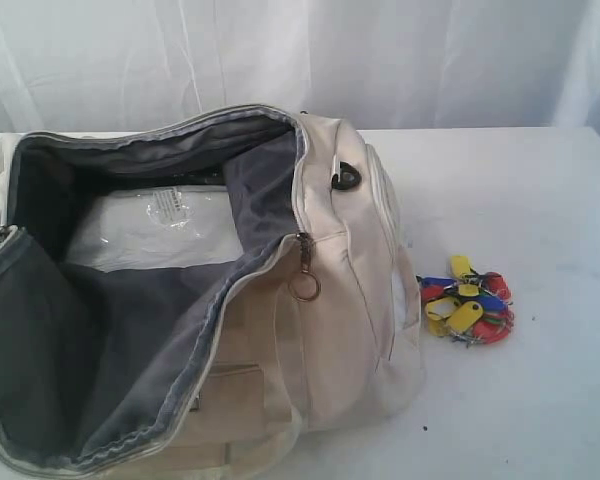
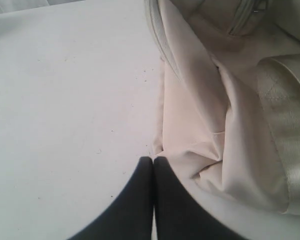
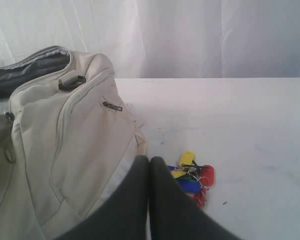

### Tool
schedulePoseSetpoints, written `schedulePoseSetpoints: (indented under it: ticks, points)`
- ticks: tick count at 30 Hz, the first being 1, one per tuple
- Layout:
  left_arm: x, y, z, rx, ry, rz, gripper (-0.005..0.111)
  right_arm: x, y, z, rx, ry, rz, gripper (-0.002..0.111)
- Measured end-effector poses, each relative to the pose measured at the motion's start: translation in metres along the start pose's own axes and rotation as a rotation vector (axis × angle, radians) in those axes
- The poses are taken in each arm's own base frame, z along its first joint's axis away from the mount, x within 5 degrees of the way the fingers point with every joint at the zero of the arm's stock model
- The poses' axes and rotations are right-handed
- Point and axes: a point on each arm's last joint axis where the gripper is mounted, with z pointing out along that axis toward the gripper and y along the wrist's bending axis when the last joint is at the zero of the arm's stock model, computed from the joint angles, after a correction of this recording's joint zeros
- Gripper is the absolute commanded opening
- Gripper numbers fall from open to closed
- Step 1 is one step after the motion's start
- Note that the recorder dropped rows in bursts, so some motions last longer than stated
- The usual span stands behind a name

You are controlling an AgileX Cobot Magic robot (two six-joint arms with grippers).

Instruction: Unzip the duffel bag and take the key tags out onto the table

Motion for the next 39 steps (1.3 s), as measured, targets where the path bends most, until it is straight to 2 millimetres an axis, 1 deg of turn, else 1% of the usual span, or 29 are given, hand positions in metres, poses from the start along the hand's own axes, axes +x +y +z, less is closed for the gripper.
schedulePoseSetpoints:
  ticks: [27,31,35,39]
  points:
    - [0.0,0.0,0.0,-0.003,0.003,0.001,0.0,0.0,0.0,0.0,0.0,0.0,0.001,0.0]
    - [0.0,0.0,0.0,-0.003,0.003,0.001,0.0,-0.001,0.0,-0.005,-0.006,-0.034,0.006,0.0]
    - [0.0,0.0,0.0,-0.003,0.003,0.001,0.0,-0.004,-0.002,-0.015,-0.019,-0.111,0.018,0.0]
    - [0.0,0.0,0.0,-0.003,0.003,0.001,0.0,-0.005,-0.004,-0.02,0.022,-0.15,0.027,0.0]
